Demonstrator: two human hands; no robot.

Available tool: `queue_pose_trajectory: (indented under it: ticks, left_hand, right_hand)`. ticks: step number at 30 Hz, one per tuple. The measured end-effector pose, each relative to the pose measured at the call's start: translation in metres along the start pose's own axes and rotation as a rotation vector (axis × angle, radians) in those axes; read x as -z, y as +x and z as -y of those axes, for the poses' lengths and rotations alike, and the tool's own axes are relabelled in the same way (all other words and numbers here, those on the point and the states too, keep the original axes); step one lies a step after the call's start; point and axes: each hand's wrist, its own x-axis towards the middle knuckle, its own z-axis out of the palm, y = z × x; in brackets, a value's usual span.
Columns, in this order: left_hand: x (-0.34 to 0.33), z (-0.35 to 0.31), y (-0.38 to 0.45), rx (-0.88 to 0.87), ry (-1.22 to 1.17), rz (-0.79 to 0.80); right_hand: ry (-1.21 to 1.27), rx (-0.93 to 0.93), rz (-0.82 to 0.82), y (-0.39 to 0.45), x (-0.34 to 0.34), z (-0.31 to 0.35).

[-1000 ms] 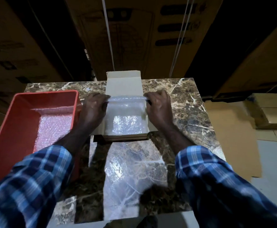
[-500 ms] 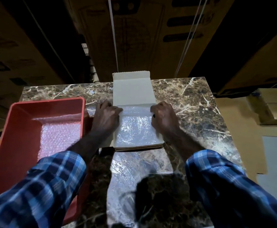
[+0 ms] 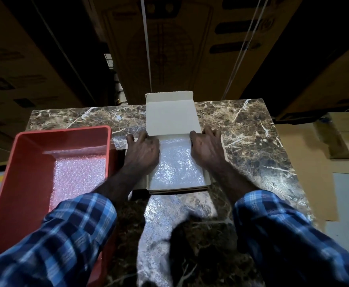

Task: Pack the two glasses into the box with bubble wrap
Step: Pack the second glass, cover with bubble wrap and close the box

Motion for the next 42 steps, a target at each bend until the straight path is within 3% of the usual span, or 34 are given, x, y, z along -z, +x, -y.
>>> queue_pose_trajectory:
  ticks: [13, 19, 24, 30, 35, 42]
  left_hand:
    - [-0.004, -0.008, -0.006, 0.038, 0.016, 0.031]
    - [-0.011, 0.000, -0.008, 0.004, 0.044, 0.009]
    - [-0.007, -0.007, -0.003, 0.043, 0.033, 0.030]
    - [0.001, -0.017, 0.000, -0.049, 0.060, -0.163]
    - [-0.009, -0.014, -0.004, -0.115, -0.013, -0.022]
    - [-0.008, -0.009, -0.013, -0.136, -0.066, -0.066]
  right_hand:
    - [-0.062, 0.138, 0.018, -0.015, -0.001, 0.009]
    - [-0.241, 0.188, 0.058, -0.017, -0.005, 0.011]
    - [-0.211, 0.160, 0.134, -0.007, -0.003, 0.012]
    - [-0.118, 0.176, -0.027, -0.012, 0.003, 0.021]
    - [-0.098, 0.173, 0.012, -0.024, -0.011, 0.016]
    - [-0.038, 0.140, 0.059, -0.029, -0.006, 0.017]
